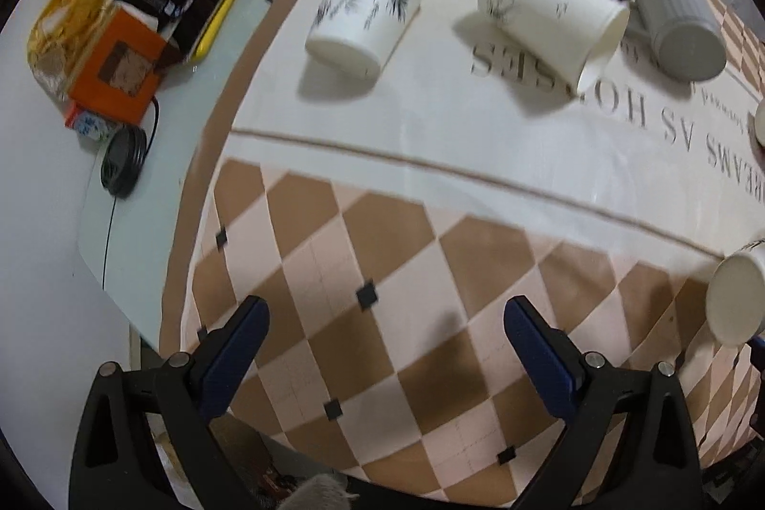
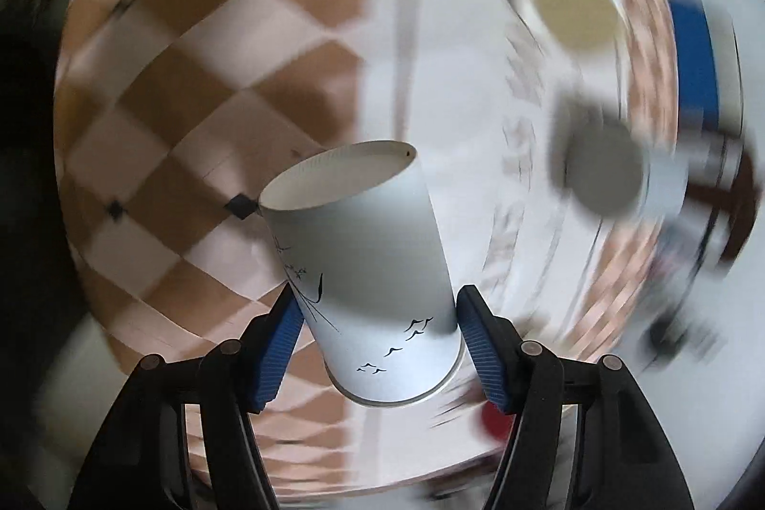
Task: Flip cup upside down
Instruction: 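Close the right gripper on the cup while the left gripper releases it, then turn the cup rim-down with the right gripper and lower it onto the runner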
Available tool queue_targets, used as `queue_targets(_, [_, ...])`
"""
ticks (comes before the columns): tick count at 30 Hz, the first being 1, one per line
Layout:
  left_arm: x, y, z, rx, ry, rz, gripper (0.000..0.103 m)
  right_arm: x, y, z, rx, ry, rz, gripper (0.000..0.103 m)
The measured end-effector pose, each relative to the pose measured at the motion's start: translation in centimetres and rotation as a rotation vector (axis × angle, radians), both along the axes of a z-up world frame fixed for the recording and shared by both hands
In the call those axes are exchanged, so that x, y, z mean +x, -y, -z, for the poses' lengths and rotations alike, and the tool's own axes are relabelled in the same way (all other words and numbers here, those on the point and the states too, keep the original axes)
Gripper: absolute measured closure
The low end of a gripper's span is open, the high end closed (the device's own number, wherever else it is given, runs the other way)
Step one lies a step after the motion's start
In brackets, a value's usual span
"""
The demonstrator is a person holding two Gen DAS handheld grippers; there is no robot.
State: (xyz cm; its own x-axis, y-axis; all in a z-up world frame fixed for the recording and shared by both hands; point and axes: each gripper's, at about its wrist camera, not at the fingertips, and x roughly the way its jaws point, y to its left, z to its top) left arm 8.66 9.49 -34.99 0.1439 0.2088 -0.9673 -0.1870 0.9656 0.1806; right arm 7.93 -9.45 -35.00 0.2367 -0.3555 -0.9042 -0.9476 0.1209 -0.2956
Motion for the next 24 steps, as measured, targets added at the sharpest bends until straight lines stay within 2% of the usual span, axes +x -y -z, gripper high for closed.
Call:
queue_targets(7, [0.8,1.6,-1.8,0.004,0.057,0.048,0.003,8.0,7.5,-0.2,0.131,-0.137,0.734,0.036])
queue_targets(12, [1.5,3.7,-2.2,0.004,0.065,0.091,0.003,10.3,12.6,1.3,0.173,-0.212,1.091,0.036])
queue_targets(14, [1.7,4.3,-2.1,0.003,0.059,0.114,0.003,10.7,14.1,1.7,0.191,-0.248,1.2,0.036])
queue_targets(18, [1.6,5.0,-1.8,-0.004,0.044,0.146,0.003,11.4,16.3,2.2,0.222,-0.304,1.34,0.032])
queue_targets(20, [1.6,5.2,-1.7,-0.009,0.036,0.154,0.003,11.7,16.6,2.1,0.215,-0.307,1.333,0.028])
queue_targets(24, [1.6,5.5,-1.4,-0.035,0.021,0.161,0.003,13.1,16.0,1.2,0.189,-0.228,1.233,0.026])
